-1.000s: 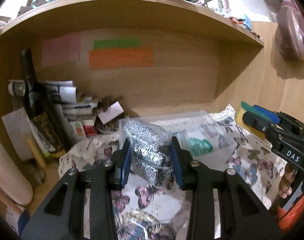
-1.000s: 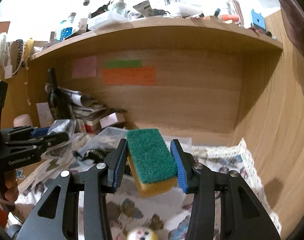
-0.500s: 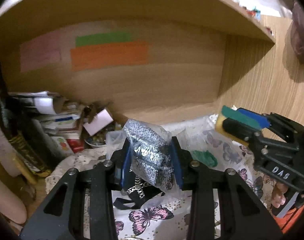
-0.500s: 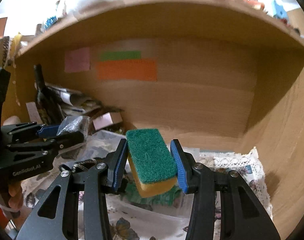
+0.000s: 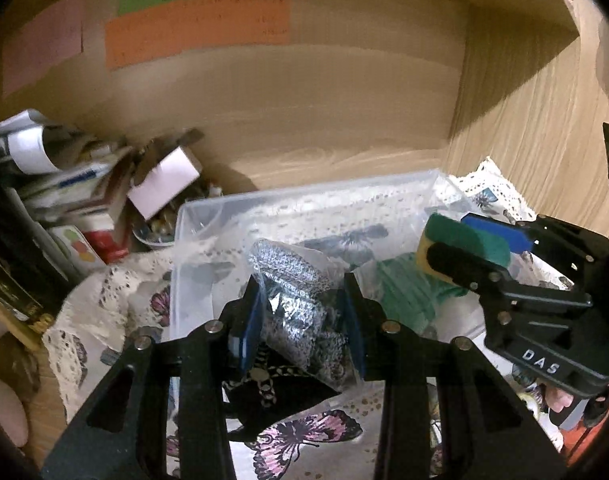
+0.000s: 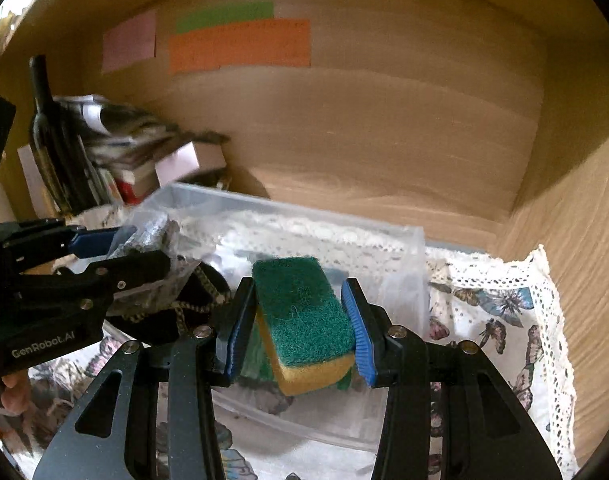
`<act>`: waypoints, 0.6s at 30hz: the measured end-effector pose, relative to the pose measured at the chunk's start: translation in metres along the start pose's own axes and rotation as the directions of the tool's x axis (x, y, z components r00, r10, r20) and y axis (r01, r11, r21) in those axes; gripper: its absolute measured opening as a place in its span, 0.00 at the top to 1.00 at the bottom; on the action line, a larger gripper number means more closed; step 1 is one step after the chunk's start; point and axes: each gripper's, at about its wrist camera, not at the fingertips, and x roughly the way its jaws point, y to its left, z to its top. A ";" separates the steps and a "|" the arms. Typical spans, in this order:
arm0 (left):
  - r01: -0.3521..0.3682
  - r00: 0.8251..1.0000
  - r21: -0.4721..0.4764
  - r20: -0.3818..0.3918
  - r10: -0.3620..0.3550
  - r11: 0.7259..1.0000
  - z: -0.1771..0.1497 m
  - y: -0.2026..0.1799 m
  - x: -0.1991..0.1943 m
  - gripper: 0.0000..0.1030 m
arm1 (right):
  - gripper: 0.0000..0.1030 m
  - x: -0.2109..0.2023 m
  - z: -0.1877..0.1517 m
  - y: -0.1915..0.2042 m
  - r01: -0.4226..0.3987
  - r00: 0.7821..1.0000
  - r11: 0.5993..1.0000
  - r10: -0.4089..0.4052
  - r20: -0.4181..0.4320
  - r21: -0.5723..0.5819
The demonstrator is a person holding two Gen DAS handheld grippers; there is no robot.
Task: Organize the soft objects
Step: 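Lower the silver bag into the box with left while right places the sponge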
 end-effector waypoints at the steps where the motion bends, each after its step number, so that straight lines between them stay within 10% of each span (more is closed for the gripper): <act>1: 0.002 1.000 -0.001 -0.013 -0.002 1.000 -0.001 0.000 0.003 0.64 | 0.61 0.003 -0.001 0.001 0.004 1.000 1.000 -0.004 -0.010 -0.006; 18: 0.024 0.999 -0.024 -0.041 -0.025 0.999 -0.003 0.000 -0.003 0.44 | 0.55 0.014 -0.002 0.000 0.046 0.997 0.999 -0.047 -0.056 -0.026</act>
